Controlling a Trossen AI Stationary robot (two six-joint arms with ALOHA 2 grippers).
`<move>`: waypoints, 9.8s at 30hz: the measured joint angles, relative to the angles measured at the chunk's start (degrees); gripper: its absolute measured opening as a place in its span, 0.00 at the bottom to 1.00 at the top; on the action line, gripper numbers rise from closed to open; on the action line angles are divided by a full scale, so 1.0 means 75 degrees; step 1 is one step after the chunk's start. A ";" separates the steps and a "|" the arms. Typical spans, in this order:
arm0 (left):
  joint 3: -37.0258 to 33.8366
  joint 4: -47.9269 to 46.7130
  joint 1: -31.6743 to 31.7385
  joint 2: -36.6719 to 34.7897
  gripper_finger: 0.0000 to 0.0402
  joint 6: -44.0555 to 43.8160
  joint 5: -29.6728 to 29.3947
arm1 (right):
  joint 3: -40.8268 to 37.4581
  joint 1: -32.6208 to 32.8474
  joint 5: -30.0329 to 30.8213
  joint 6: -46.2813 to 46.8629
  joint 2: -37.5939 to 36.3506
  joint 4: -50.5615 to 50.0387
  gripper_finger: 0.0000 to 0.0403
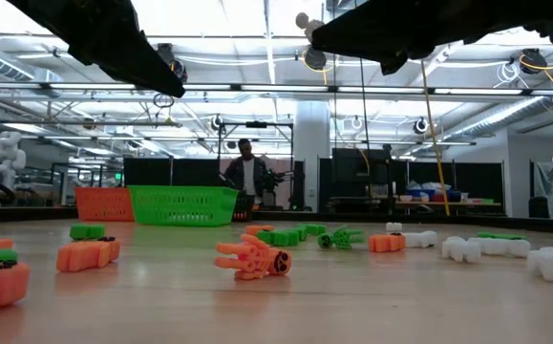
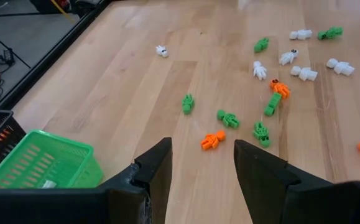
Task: Sort Halloween decoration
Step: Put the white skeleton toy into the green bin
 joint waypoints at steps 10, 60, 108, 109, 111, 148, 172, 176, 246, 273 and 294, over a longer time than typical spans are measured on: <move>0.0000 0.0000 0.0000 0.0002 0.42 -0.0003 -0.0006 | 0.0000 -0.0048 0.0000 -0.0094 0.0000 0.0262 0.01; -0.0006 0.0189 0.0010 0.0740 0.42 -0.0015 -0.0009 | 0.5261 -0.4359 -0.2433 0.0083 0.4061 -0.3826 0.01; -0.0003 0.1243 0.0017 0.0740 0.42 0.0610 0.0029 | 0.4565 -0.1722 -0.2300 0.1771 0.0841 -0.8858 0.35; -0.0003 0.1336 0.0017 0.0740 0.42 0.0689 0.0032 | 0.4422 -0.1564 -0.2155 0.1942 0.0702 -0.8870 0.35; -0.0003 0.1500 0.0017 0.0740 0.42 0.0852 0.0028 | 0.4099 -0.1257 -0.1779 0.2286 0.0457 -0.8874 0.35; 0.0875 0.1941 0.1061 0.1503 0.42 0.2658 0.0903 | 0.2798 0.2056 0.0005 0.5264 -0.0081 -0.9535 0.35; 0.5117 0.1973 0.1516 0.6417 0.42 0.2483 0.2126 | 0.2798 0.3269 0.1470 0.6354 -0.0079 -1.0175 0.35; 0.5287 0.1949 0.1573 0.6745 0.42 0.2149 0.2124 | 0.2798 0.3334 0.2024 0.6348 -0.0076 -1.0151 0.35; 0.5272 0.0918 0.1553 0.6636 0.00 0.1853 0.3063 | 0.1492 0.3347 0.2821 0.6246 -0.0076 -0.8057 0.35; 0.5287 -0.2941 0.0135 0.4760 0.00 0.4051 0.1053 | 0.1492 0.3335 0.3037 0.6055 -0.0076 -0.7889 0.35; 0.5256 -0.5796 0.0045 0.4035 0.00 0.3983 0.1079 | 0.1492 0.3315 0.3249 0.6060 -0.0076 -0.7716 0.35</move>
